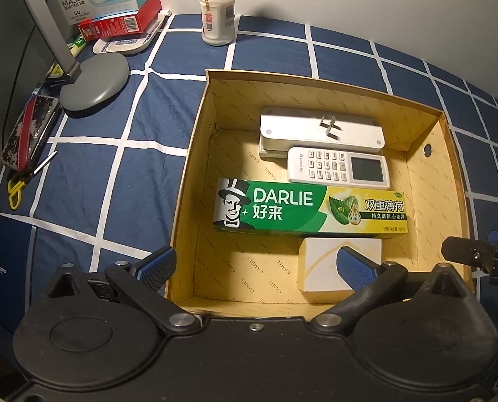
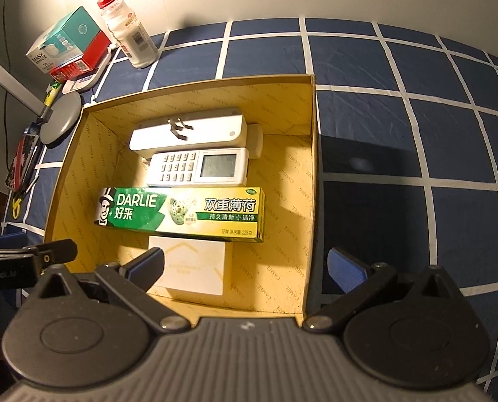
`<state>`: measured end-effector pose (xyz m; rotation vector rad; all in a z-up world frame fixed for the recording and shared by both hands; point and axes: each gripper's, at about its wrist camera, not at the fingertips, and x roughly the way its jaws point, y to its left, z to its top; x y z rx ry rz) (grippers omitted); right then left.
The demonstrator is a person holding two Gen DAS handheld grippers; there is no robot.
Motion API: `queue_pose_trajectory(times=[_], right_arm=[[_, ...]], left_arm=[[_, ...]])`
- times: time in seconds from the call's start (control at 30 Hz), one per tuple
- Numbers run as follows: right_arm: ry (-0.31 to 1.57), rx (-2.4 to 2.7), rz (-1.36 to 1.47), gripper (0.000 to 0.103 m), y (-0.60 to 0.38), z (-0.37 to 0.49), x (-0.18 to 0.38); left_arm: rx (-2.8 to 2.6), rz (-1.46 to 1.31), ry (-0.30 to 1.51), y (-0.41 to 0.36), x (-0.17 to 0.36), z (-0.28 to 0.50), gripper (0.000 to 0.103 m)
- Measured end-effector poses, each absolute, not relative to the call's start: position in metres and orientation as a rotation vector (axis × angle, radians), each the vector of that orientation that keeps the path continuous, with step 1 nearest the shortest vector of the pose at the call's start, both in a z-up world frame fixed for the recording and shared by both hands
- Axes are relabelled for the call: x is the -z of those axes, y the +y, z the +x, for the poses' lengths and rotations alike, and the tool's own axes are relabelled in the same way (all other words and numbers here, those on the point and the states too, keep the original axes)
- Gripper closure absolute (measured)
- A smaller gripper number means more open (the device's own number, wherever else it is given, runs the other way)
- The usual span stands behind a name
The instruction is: Organize objects
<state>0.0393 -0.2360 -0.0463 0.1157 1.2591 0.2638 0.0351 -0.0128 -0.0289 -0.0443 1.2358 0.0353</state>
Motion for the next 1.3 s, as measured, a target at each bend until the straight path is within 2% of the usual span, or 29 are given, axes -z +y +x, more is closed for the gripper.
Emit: queue_pose_trajectory(times=[1.3], right_arm=[[1.261,-0.273,0.089,0.000,-0.231,0.032,0.044]], left_arm=[[-0.051,-0.038,1.225,-0.009,0.029,0.025,0.000]])
